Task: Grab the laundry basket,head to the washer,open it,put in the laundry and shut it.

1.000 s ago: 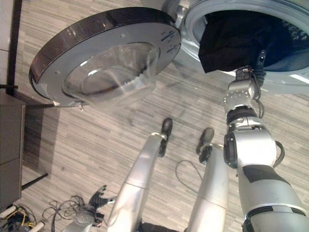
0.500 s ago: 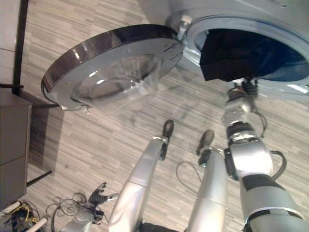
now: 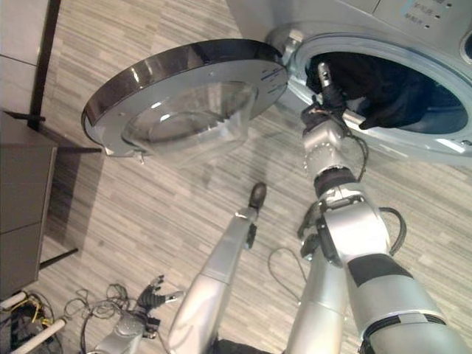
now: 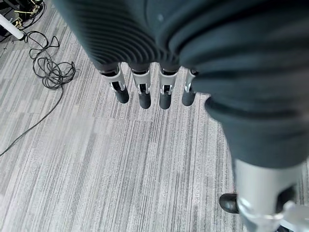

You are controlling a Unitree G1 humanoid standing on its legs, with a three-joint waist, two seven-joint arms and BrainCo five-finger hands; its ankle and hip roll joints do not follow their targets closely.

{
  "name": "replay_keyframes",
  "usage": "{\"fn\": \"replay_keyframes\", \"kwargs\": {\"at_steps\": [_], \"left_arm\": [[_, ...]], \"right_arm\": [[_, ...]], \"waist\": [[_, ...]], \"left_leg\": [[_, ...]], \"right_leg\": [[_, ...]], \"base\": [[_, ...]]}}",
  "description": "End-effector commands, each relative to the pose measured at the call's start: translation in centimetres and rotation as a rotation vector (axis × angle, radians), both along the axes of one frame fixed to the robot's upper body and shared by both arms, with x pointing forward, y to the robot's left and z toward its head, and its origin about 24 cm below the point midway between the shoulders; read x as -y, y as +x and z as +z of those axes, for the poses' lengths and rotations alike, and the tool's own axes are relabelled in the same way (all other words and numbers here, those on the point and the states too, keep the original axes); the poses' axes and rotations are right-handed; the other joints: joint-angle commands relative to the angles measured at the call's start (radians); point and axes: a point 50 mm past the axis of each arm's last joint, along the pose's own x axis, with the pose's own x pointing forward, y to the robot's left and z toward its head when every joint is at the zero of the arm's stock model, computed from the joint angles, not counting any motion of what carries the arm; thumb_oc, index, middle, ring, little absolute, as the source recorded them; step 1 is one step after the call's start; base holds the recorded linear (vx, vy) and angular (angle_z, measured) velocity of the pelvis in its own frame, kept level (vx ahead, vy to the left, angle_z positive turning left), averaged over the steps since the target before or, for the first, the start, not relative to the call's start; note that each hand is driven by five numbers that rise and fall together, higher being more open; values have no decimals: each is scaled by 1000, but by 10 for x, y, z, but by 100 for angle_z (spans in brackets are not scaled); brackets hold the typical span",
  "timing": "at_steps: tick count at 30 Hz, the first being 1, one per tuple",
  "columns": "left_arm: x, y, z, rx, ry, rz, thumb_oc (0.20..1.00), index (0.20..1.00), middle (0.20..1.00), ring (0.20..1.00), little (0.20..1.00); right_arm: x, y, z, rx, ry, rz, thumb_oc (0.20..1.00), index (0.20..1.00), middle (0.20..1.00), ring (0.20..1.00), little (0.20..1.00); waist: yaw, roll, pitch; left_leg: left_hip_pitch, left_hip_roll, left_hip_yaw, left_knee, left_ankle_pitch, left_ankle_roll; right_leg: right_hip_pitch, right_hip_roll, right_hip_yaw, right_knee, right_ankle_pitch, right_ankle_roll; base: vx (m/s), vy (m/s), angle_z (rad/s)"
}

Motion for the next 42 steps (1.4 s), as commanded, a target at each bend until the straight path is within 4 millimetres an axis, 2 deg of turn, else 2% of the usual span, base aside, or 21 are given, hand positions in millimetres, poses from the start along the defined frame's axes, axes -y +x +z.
{"fn": "replay_keyframes", "kwargs": {"at_steps": [1,2,3,4,11,15,18,21,24,25,27,29,30,32,34,35,36,37,39,40,42], "left_arm": [[-17,-16,-9,-98,76,28,1000,1000,1000,1000,1000],[-15,-17,-10,-102,71,24,1000,1000,1000,1000,1000],[-13,-17,-11,-101,64,22,1000,1000,1000,1000,1000],[-11,-18,-11,-104,60,20,1000,1000,1000,1000,1000],[-2,-18,-13,-109,44,7,1000,1000,1000,1000,1000],[7,-22,-17,-135,26,-8,1000,1000,1000,1000,1000],[12,-23,-17,-135,6,-15,1000,1000,1000,1000,1000],[10,-26,-18,-145,13,-13,1000,1000,1000,1000,1000],[3,-30,-19,-161,37,-21,1000,1000,1000,1000,1000],[1,-30,-18,-161,41,-26,1000,1000,1000,1000,1000],[-1,-30,-18,-160,49,-34,1000,1000,1000,1000,1000],[-10,-33,-18,-176,71,-29,1000,1000,1000,1000,1000],[-13,-36,-21,-194,74,-12,1000,1000,1000,1000,1000],[-21,-42,-24,-227,98,9,1000,1000,1000,1000,1000],[-24,-46,-26,-240,105,20,1000,1000,1000,1000,1000],[-22,-50,-29,-265,107,19,1000,1000,1000,1000,1000],[-19,-53,-32,-285,88,38,1000,1000,1000,1000,1000],[-18,-52,-32,-281,79,47,1000,1000,1000,1000,1000],[-18,-53,-32,-284,81,46,1000,1000,1000,1000,1000],[-17,-51,-33,-279,82,56,1000,1000,1000,1000,1000],[-20,-54,-34,-295,81,91,1000,1000,1000,1000,1000]], "right_arm": [[25,-8,41,119,57,-112,1000,1000,1000,1000,1000],[34,-8,34,91,76,-139,834,834,834,834,834],[37,-9,31,81,95,-149,451,451,451,451,451],[43,-10,29,73,130,-172,200,200,200,200,200],[65,-16,15,42,259,-272,200,200,200,200,200],[74,-22,-43,-120,372,-345,200,200,200,200,200],[82,-28,-70,-203,414,-379,200,200,200,200,200],[93,-30,-66,-211,409,-393,200,200,200,200,200],[112,-33,-26,-115,350,-416,200,200,200,200,200],[117,-34,-14,-86,311,-419,325,325,325,325,325],[122,-36,4,-63,223,-424,1000,1000,1000,1000,1000],[111,-31,27,-18,-13,-366,1000,1000,1000,1000,1000],[102,-28,20,-31,-73,-334,1000,1000,1000,1000,1000],[73,-18,-19,-129,-316,-190,1000,1000,1000,1000,1000],[57,-19,-70,-259,-394,-100,1000,1000,1000,1000,1000],[52,-28,-119,-411,-425,-62,1000,1000,1000,1000,1000],[50,-49,-175,-581,-432,-1,1000,1000,1000,1000,1000],[51,-70,-215,-712,-446,26,1000,1000,1000,1000,1000],[50,-71,-216,-714,-446,27,1000,1000,1000,1000,1000],[34,-116,-281,-911,-521,145,1000,1000,1000,1000,1000],[21,-147,-312,-979,-605,247,1000,1000,1000,1000,1000]], "waist": [[27,-6,-5],[23,-3,-5],[21,-1,-5],[19,2,-6],[16,19,0],[1,33,2],[1,44,2],[4,50,2],[12,50,-6],[13,51,-10],[11,52,-11],[4,38,-19],[-8,34,-16],[-21,3,-20],[-29,-15,-26],[-30,-25,-42],[-18,-29,-73],[-14,-31,-89],[-16,-30,-86],[-10,-39,-127],[-18,-64,-157]], "left_leg": [[34,-86,40,26,-97,81],[30,-88,39,33,-100,81],[28,-88,40,35,-102,81],[27,-88,40,37,-105,82],[24,-90,44,43,-110,85],[21,-91,50,75,-131,88],[11,-96,54,103,-147,92],[1,-100,57,123,-154,95],[2,-101,54,107,-145,90],[9,-102,53,98,-142,88],[19,-102,53,84,-135,85],[48,-97,53,61,-117,79],[68,-94,56,47,-111,78],[118,-80,65,13,-96,74],[178,-72,63,-26,-82,72],[221,-69,59,-58,-75,70],[279,-66,49,-99,-64,66],[319,-64,38,-131,-56,62],[328,-64,35,-137,-54,61],[405,-47,29,-226,5,48],[485,-31,13,-291,25,38]], "right_leg": [[63,3,-25,-32,-37,69],[57,-1,-22,-22,-42,69],[55,-2,-20,-19,-44,68],[53,-3,-19,-15,-47,68],[46,-7,-11,-1,-56,68],[38,-8,2,31,-76,68],[28,-14,5,62,-92,69],[21,-23,8,80,-98,71],[22,-25,10,69,-95,73],[25,-25,12,64,-91,72],[32,-24,17,55,-84,72],[56,-14,36,32,-70,68],[70,-6,44,24,-66,63],[119,9,50,-16,-51,55],[183,21,47,-63,-32,54],[233,31,40,-103,-26,51],[301,31,22,-157,-14,54],[353,36,13,-197,-8,57],[365,37,10,-205,-5,57],[463,40,-31,-325,55,57],[549,51,-42,-400,73,61]], "base": [[38,21,11],[42,26,11],[36,20,9],[19,13,4],[14,8,0],[56,28,-2],[43,20,-6],[30,7,-9],[8,-3,3],[4,6,4],[-4,1,6],[-3,5,6],[-2,16,4],[-5,-4,2],[4,-50,-11],[69,-83,-13],[81,-106,-12],[63,-76,-8],[-23,-37,4],[-30,-64,2],[2,-111,2]]}}
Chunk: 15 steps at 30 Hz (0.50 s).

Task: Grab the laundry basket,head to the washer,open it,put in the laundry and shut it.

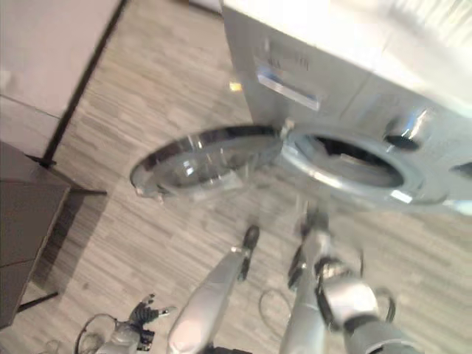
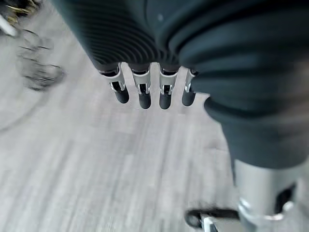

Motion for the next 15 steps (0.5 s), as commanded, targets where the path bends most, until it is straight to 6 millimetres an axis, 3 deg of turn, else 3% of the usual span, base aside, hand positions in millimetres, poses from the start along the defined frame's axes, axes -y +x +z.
{"fn": "replay_keyframes", "kwargs": {"at_steps": [1,2,3,4,5,6,10,11,13,14,15], "left_arm": [[0,-10,-6,-59,26,-8,1000,1000,1000,1000,1000],[-1,-18,-8,-93,37,-19,1000,1000,1000,1000,1000],[-2,-22,-10,-109,48,-20,1000,1000,1000,1000,1000],[-2,-22,-10,-109,48,-20,1000,1000,1000,1000,1000],[-8,-33,-12,-157,66,-31,1000,1000,1000,1000,1000],[-8,-33,-12,-157,65,-31,1000,1000,1000,1000,1000],[-20,-49,-12,-200,86,7,1000,1000,1000,1000,1000],[-20,-49,-12,-200,86,7,1000,1000,1000,1000,1000],[-20,-57,-13,-224,86,3,1000,1000,1000,1000,1000],[-19,-61,-15,-235,78,2,1000,1000,1000,1000,1000],[-15,-67,-16,-253,69,-18,1000,1000,1000,1000,1000]], "right_arm": [[3,-8,-4,1,-185,270,1000,1000,1000,1000,1000],[-3,-34,-22,-70,-211,396,1000,1000,1000,1000,1000],[-4,-47,-30,-98,-224,442,1000,1000,1000,1000,1000],[-4,-47,-30,-98,-224,442,1000,1000,1000,1000,1000],[-16,-53,-30,-55,-271,629,1000,1000,1000,1000,1000],[-16,-53,-30,-56,-271,629,1000,1000,1000,1000,1000],[-21,-30,14,241,-274,734,1000,1000,1000,1000,1000],[-21,-30,14,241,-274,734,1000,1000,1000,1000,1000],[-7,-19,51,396,-355,782,1000,1000,1000,1000,1000],[0,-22,56,410,-383,779,1000,1000,1000,1000,1000],[21,-18,83,484,-501,774,1000,1000,1000,1000,1000]], "waist": [[37,17,1],[29,-12,-35],[27,-26,-54],[27,-26,-53],[20,-65,-116],[19,-65,-118],[-29,-103,-184],[-29,-103,-184],[-56,-109,-208],[-60,-108,-225],[-78,-106,-261]], "left_leg": [[130,-20,-1,-108,31,-4],[210,3,-15,-185,52,-15],[251,14,-23,-232,68,-21],[254,14,-23,-234,69,-21],[349,49,-27,-360,122,-32],[347,49,-28,-362,125,-32],[442,88,4,-450,155,-53],[442,88,4,-450,155,-53],[487,94,27,-443,138,-59],[500,95,30,-448,135,-58],[539,97,44,-463,125,-58]], "right_leg": [[186,43,-43,-189,49,2],[265,55,-59,-260,62,7],[299,63,-66,-299,72,12],[301,63,-67,-301,72,12],[394,87,-66,-410,102,23],[393,87,-68,-412,105,23],[462,116,-19,-490,134,28],[462,116,-19,-490,134,29],[511,118,-10,-505,135,32],[526,117,-13,-515,137,33],[562,114,-8,-533,140,38]], "base": [[31,-164,19],[35,-171,18],[21,-133,8],[-21,-177,-5],[-24,-122,-12],[-53,-150,-18],[-39,-46,-11],[-23,-11,-7],[36,2,-6],[124,24,-14],[82,19,-22]]}}
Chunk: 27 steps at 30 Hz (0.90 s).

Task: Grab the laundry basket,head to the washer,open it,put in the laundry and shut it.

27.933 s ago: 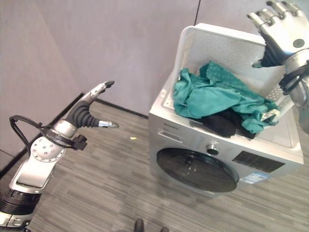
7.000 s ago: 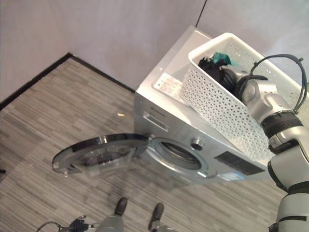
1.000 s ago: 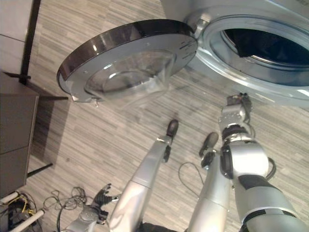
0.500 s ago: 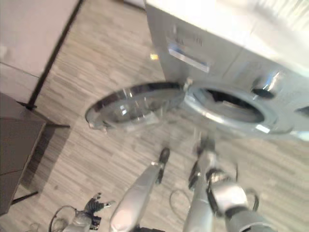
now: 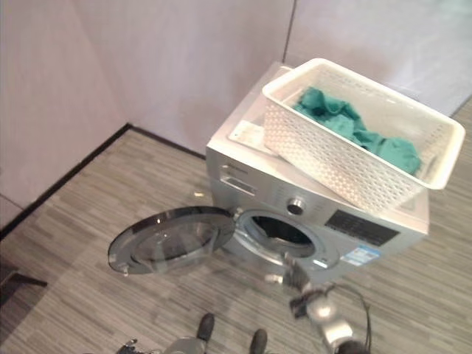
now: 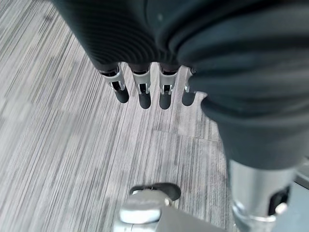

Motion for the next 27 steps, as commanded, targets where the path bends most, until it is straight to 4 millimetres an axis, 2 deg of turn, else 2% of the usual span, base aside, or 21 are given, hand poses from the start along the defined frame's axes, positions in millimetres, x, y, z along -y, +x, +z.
{"fn": "replay_keyframes", "kwargs": {"at_steps": [1,2,3,5,6,7,8,9,10,11,12,13,15,16,17,19,21,23,24,26,27], "left_arm": [[1,-2,-2,-43,5,-72,1000,1000,1000,1000,1000],[4,-6,-3,-50,-9,-80,1000,1000,1000,1000,1000],[5,-7,-3,-55,-17,-81,1000,1000,1000,1000,1000],[7,-10,-4,-66,-28,-88,1000,1000,1000,1000,1000],[10,-14,-5,-78,-40,-89,1000,1000,1000,1000,1000],[10,-14,-6,-79,-41,-93,1000,1000,1000,1000,1000],[12,-15,-6,-81,-55,-89,1000,1000,1000,1000,1000],[13,-15,-6,-81,-56,-91,1000,1000,1000,1000,1000],[15,-15,-7,-77,-76,-84,1000,1000,1000,1000,1000],[16,-15,-7,-78,-78,-87,1000,1000,1000,1000,1000],[19,-16,-8,-81,-95,-97,1000,1000,1000,1000,1000],[19,-16,-8,-81,-95,-97,1000,1000,1000,1000,1000],[22,-16,-8,-83,-115,-106,1000,1000,1000,1000,1000],[23,-17,-9,-87,-119,-106,1000,1000,1000,1000,1000],[21,-18,-9,-96,-109,-112,1000,1000,1000,1000,1000],[19,-21,-8,-108,-95,-120,1000,1000,1000,1000,1000],[11,-26,-7,-128,-76,-139,1000,1000,1000,1000,1000],[2,-34,-5,-167,-61,-159,1000,1000,1000,1000,1000],[-2,-34,-4,-172,-56,-156,1000,1000,1000,1000,1000],[0,-35,-5,-171,-62,-147,1000,1000,1000,1000,1000],[-19,-30,1,-173,-15,-161,1000,1000,1000,1000,1000]], "right_arm": [[24,18,31,145,-104,7,1000,1000,1000,1000,1000],[37,20,66,278,-213,40,1000,1000,1000,1000,1000],[45,20,80,333,-257,40,1000,1000,1000,1000,1000],[54,17,86,342,-273,22,1000,1000,1000,1000,1000],[63,12,113,441,-287,6,1000,1000,1000,1000,1000],[64,11,113,438,-288,3,1000,1000,1000,1000,1000],[73,3,132,493,-334,11,1000,1000,1000,1000,1000],[74,2,132,492,-335,9,1000,1000,1000,1000,1000],[82,-5,164,598,-335,12,1000,1000,1000,1000,1000],[82,-6,164,597,-336,9,1000,1000,1000,1000,1000],[90,-14,188,672,-366,6,1000,1000,1000,1000,1000],[90,-14,188,671,-367,6,1000,1000,1000,1000,1000],[96,-19,226,817,-406,-17,1000,1000,1000,1000,1000],[99,-19,236,875,-405,-54,1000,1000,1000,1000,1000],[101,-17,273,1074,-435,-131,1000,1000,1000,1000,1000],[104,-13,298,1178,-567,-195,1000,1000,1000,1000,1000],[108,6,323,1153,-792,-175,1000,1000,1000,1000,1000],[125,34,342,1005,-1072,-197,1000,1000,1000,1000,1000],[128,43,350,963,-1155,-191,1000,1000,1000,1000,1000],[125,47,352,970,-1156,-181,1000,1000,1000,1000,1000],[135,74,363,728,-1407,-103,1000,1000,1000,1000,1000]], "waist": [[-16,2,1],[-26,7,-25],[-37,10,-34],[-40,14,-44],[-62,18,-57],[-56,19,-57],[-71,22,-72],[-68,23,-72],[-81,24,-87],[-78,26,-87],[-84,26,-99],[-83,26,-99],[-91,23,-112],[-90,20,-117],[-77,9,-126],[-60,-3,-128],[-28,-29,-121],[23,-72,-99],[30,-83,-92],[22,-78,-92],[63,-130,-50]], "left_leg": [[23,-22,42,1,-17,13],[49,-21,56,-1,-28,16],[58,-22,60,2,-33,19],[66,-23,66,6,-42,24],[79,-25,84,13,-58,35],[81,-25,87,14,-60,35],[90,-28,98,18,-68,38],[91,-28,98,18,-68,38],[96,-31,101,19,-74,41],[96,-31,101,19,-74,41],[101,-32,101,18,-80,44],[101,-32,101,18,-80,44],[108,-32,103,13,-86,48],[109,-33,103,12,-88,49],[112,-34,103,6,-94,56],[111,-35,102,3,-99,63],[106,-38,104,7,-102,68],[94,-37,101,7,-99,69],[89,-38,100,7,-96,69],[89,-38,101,7,-96,69],[41,-36,85,14,-79,61]], "right_leg": [[10,-33,20,28,-58,66],[33,-35,29,23,-59,70],[35,-36,39,25,-58,70],[37,-37,48,27,-57,72],[36,-38,76,32,-53,73],[36,-37,79,33,-53,73],[45,-40,88,28,-53,73],[47,-40,88,27,-53,73],[52,-42,89,27,-55,75],[52,-42,89,27,-55,75],[55,-44,88,29,-57,76],[55,-43,88,29,-57,76],[53,-45,91,31,-57,79],[54,-45,91,31,-56,80],[51,-46,95,32,-53,84],[46,-48,100,33,-48,87],[36,-48,105,36,-40,88],[28,-50,101,34,-30,91],[25,-50,98,32,-26,92],[24,-51,100,32,-25,92],[0,-54,75,32,-14,93]], "base": [[100,29,-25],[44,32,-18],[44,33,-13],[11,37,-12],[12,42,-30],[32,49,-33],[29,24,-42],[55,48,-24],[27,25,-31],[49,42,-15],[22,17,-14],[34,33,-4],[32,36,-5],[58,58,-4],[52,55,-10],[30,47,-11],[-1,16,0],[-10,24,0],[0,0,0],[-29,-2,6],[-82,-29,-3]]}}
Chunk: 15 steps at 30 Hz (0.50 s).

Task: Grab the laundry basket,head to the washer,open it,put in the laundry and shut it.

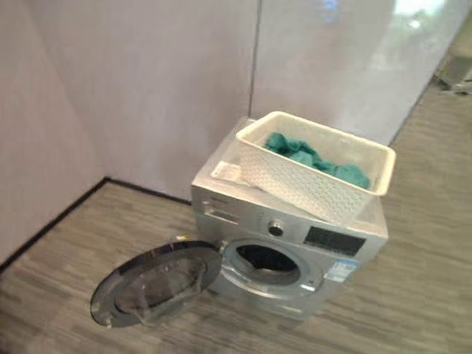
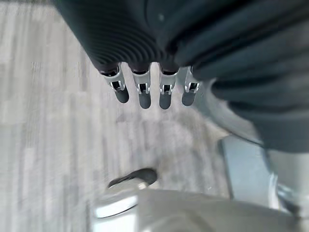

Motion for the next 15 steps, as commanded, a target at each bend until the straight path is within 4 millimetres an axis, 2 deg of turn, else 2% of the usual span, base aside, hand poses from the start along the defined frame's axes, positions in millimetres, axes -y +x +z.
{"fn": "replay_keyframes", "kwargs": {"at_steps": [1,2,5,9,10,12,13,15], "left_arm": [[-11,-1,2,-45,12,-33,1000,1000,1000,1000,1000],[-16,1,4,-46,18,-38,1000,1000,1000,1000,1000],[-19,6,6,-37,4,-32,1000,1000,1000,1000,1000],[-12,21,5,20,-34,17,1000,1000,1000,1000,1000],[-14,31,7,59,-28,42,1000,1000,1000,1000,1000],[-13,37,8,69,-27,32,1000,1000,1000,1000,1000],[-12,41,8,78,-33,32,1000,1000,1000,1000,1000],[-13,46,10,87,-30,13,1000,1000,1000,1000,1000]], "right_arm": [[-14,33,1,-224,-178,-62,1000,1000,1000,1000,1000],[-10,39,-3,-325,-223,-117,1000,1000,1000,1000,1000],[-13,47,-8,-487,-243,-138,1000,1000,1000,1000,1000],[-16,55,-31,-585,-225,-124,1000,1000,1000,1000,1000],[-23,59,-43,-631,-233,-91,1000,1000,1000,1000,1000],[-26,61,-48,-643,-203,-73,1000,1000,1000,1000,1000],[-28,61,-57,-701,-231,-68,1000,1000,1000,1000,1000],[-30,59,-62,-777,-235,-71,1000,1000,1000,1000,1000]], "waist": [[70,-36,59],[78,-52,66],[82,-61,88],[87,-51,124],[93,-48,148],[93,-44,160],[89,-40,173],[88,-39,187]], "left_leg": [[-63,-21,-37,37,-35,7],[-85,-19,-54,20,-21,2],[-119,-20,-75,17,-9,-2],[-167,-28,-89,20,1,-2],[-193,-33,-91,20,6,-1],[-204,-33,-85,20,9,0],[-209,-34,-78,18,9,0],[-224,-37,-78,17,12,0]], "right_leg": [[-35,-32,-44,37,-8,51],[-53,-35,-66,33,-4,52],[-71,-39,-89,31,1,52],[-105,-46,-101,24,14,55],[-129,-50,-102,20,21,57],[-143,-53,-96,20,29,58],[-153,-54,-87,20,32,57],[-166,-58,-87,14,38,59]], "base": [[-93,-46,0],[-20,-40,48],[15,-9,114],[15,21,19],[-4,13,10],[21,27,-13],[44,28,-22],[36,-2,-14]]}}
